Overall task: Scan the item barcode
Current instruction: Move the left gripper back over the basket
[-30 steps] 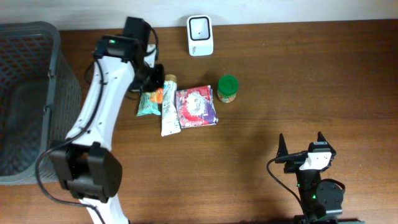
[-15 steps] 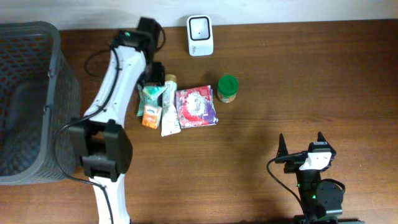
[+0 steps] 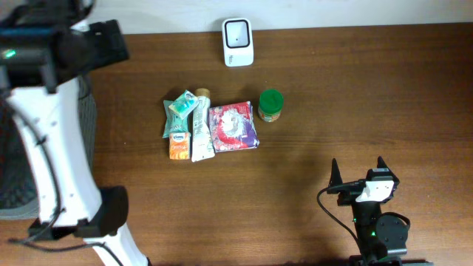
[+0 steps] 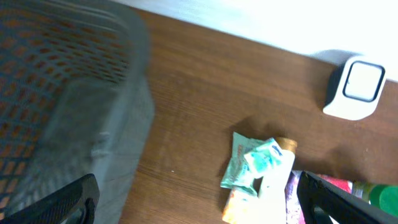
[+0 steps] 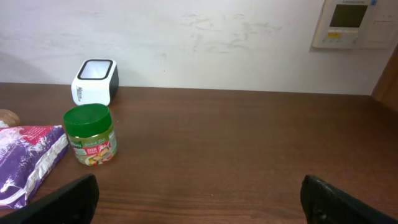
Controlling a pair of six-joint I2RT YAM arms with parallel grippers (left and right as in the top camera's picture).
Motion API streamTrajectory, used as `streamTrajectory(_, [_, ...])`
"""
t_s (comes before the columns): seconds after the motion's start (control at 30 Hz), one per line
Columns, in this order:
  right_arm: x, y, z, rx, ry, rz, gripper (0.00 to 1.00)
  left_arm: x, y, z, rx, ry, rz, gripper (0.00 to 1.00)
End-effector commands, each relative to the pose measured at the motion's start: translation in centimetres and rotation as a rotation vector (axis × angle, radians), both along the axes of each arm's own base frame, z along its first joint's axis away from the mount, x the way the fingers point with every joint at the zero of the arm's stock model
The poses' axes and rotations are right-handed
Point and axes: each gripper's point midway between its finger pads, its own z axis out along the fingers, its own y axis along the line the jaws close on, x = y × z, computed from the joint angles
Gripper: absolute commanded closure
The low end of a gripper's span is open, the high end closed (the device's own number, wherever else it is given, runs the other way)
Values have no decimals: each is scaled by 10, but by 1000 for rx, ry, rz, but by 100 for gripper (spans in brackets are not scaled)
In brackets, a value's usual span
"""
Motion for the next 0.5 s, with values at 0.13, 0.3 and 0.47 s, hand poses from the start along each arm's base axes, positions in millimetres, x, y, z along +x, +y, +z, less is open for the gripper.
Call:
streamTrajectory(0.13, [0, -3, -4, 5, 5, -17, 1, -74, 21, -15, -26, 132, -14, 100])
streamTrajectory(0.3, [0, -3, -4, 5, 5, -17, 1, -115, 23, -89, -23, 411, 4, 100])
streamTrajectory(0.47, [0, -3, -4, 5, 5, -17, 1, -130, 34, -122, 25, 549, 36, 100])
